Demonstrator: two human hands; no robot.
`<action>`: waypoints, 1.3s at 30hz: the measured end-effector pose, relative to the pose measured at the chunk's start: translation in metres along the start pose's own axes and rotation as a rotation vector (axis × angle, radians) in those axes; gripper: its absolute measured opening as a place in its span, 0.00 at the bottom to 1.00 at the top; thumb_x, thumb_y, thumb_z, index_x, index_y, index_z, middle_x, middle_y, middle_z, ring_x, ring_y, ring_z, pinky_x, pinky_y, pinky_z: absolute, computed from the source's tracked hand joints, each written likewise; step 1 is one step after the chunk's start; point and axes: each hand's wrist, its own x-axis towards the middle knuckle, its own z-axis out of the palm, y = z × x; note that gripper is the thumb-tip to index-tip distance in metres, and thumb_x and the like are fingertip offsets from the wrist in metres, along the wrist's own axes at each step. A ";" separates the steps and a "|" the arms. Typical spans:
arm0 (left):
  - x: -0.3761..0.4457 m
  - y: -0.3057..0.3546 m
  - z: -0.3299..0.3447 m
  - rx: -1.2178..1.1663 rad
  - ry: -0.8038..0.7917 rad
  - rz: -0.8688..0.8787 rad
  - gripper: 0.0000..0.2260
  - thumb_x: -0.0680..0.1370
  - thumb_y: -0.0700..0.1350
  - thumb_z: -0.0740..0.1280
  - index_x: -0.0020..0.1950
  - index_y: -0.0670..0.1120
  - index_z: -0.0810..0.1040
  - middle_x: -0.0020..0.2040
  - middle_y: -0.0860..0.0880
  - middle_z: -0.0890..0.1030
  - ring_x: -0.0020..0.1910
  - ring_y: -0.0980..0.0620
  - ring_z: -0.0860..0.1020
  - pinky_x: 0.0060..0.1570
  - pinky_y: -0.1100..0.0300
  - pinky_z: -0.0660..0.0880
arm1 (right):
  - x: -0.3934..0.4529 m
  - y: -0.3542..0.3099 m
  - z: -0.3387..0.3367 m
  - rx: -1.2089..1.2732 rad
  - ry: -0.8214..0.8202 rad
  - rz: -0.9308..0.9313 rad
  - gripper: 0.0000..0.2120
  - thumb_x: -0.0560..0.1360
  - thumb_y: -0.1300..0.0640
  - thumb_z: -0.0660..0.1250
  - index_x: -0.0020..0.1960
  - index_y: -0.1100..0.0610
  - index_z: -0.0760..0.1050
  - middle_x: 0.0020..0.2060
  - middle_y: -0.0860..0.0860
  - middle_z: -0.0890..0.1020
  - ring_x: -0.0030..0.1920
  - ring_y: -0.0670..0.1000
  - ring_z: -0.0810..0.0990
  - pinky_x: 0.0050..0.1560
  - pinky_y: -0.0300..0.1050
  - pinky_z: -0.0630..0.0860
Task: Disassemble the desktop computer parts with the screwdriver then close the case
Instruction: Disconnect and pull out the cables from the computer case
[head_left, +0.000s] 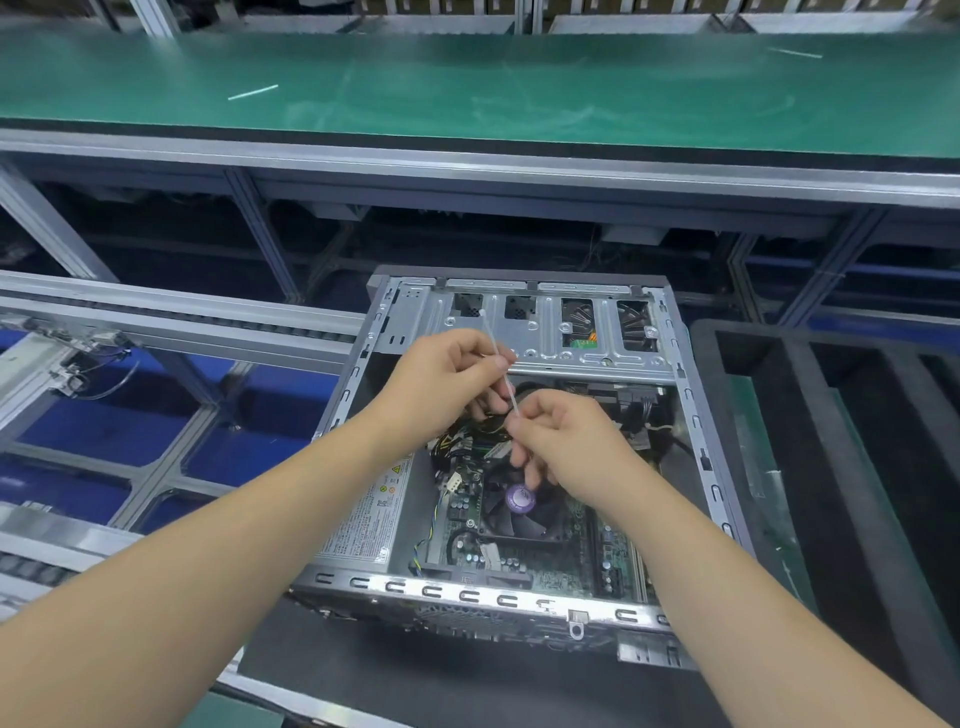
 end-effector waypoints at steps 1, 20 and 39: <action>0.001 0.000 -0.001 -0.025 0.033 0.000 0.05 0.82 0.40 0.67 0.51 0.38 0.79 0.40 0.41 0.85 0.36 0.46 0.84 0.30 0.61 0.78 | 0.000 -0.001 -0.001 -0.001 0.005 0.010 0.06 0.83 0.59 0.66 0.48 0.58 0.77 0.30 0.51 0.82 0.25 0.52 0.76 0.25 0.37 0.68; 0.008 -0.010 -0.010 -0.056 0.277 -0.029 0.04 0.81 0.43 0.67 0.52 0.43 0.79 0.39 0.46 0.85 0.33 0.50 0.82 0.29 0.61 0.77 | 0.001 0.001 -0.003 -0.121 0.097 0.039 0.08 0.81 0.57 0.63 0.45 0.53 0.78 0.24 0.51 0.77 0.19 0.49 0.71 0.23 0.38 0.68; 0.001 0.004 0.000 0.114 -0.041 -0.083 0.08 0.84 0.45 0.65 0.51 0.42 0.80 0.43 0.45 0.86 0.38 0.49 0.83 0.32 0.60 0.75 | 0.007 0.005 -0.002 -0.054 0.122 0.032 0.06 0.79 0.59 0.62 0.45 0.53 0.77 0.29 0.52 0.83 0.24 0.52 0.80 0.26 0.36 0.70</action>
